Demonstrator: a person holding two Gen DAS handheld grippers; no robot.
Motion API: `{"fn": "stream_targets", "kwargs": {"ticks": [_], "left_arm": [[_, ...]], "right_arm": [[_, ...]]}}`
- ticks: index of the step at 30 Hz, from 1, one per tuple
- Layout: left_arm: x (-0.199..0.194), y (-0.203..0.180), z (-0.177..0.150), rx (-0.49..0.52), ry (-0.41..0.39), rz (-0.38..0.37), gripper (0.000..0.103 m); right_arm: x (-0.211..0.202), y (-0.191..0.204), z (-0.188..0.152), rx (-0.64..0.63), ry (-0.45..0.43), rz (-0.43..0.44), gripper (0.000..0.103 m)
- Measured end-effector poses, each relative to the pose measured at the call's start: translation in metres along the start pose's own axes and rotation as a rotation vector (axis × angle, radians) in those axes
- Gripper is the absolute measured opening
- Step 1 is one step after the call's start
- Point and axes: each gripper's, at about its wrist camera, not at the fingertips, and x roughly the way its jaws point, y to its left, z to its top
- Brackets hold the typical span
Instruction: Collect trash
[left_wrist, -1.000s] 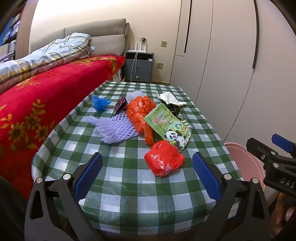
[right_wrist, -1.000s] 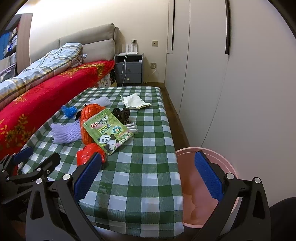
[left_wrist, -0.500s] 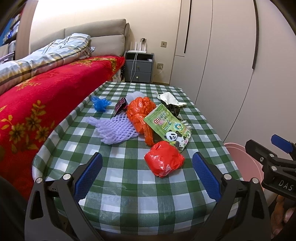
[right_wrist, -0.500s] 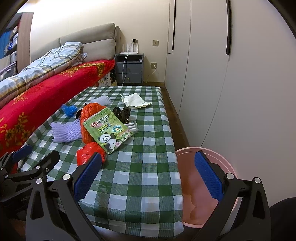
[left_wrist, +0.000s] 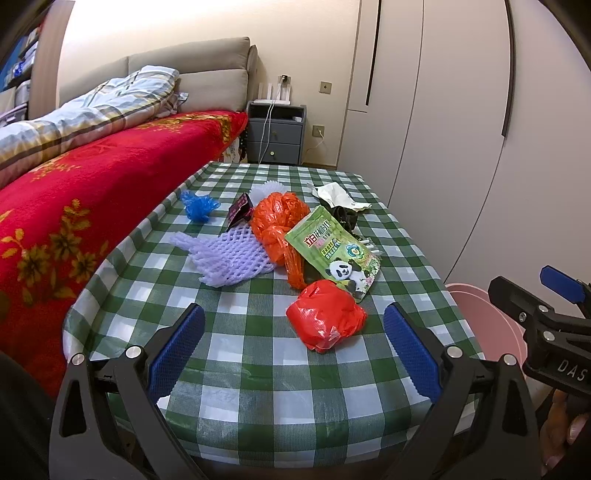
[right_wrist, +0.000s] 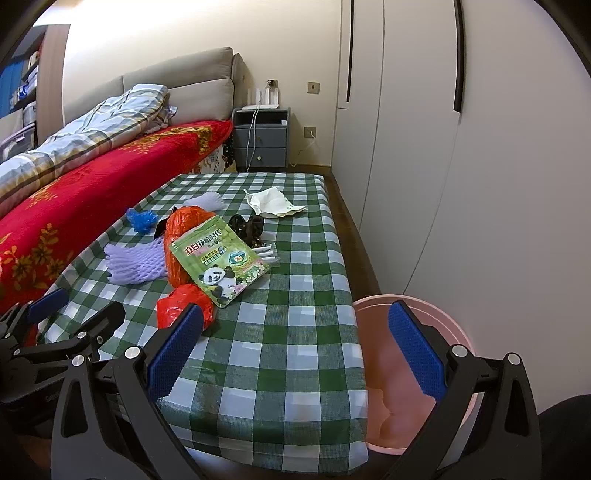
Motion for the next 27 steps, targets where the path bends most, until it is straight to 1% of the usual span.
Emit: {"fn": "stream_targets", "kwargs": {"ticks": [18,21,24,27], "left_arm": [[-0.0001,0.0000,-0.0002,0.001,0.001,0.000,0.094],[-0.0001,0.0003,0.0000,0.000,0.001,0.004,0.094],[0.0001,-0.0005,0.0000,0.001,-0.001,0.025,0.094],[0.0009,0.0020,-0.0002,-0.008,0.001,0.047,0.091]], "right_arm": [[-0.0005,0.0015,-0.0004,-0.003,0.000,0.001,0.098],[-0.0003,0.0019,-0.0006,-0.003,0.003,0.003,0.093],[0.0001,0.0027,-0.0024,0.004,0.011,0.015,0.089],[0.0022,0.0022,-0.0034,0.014,0.022,0.030,0.084]]}}
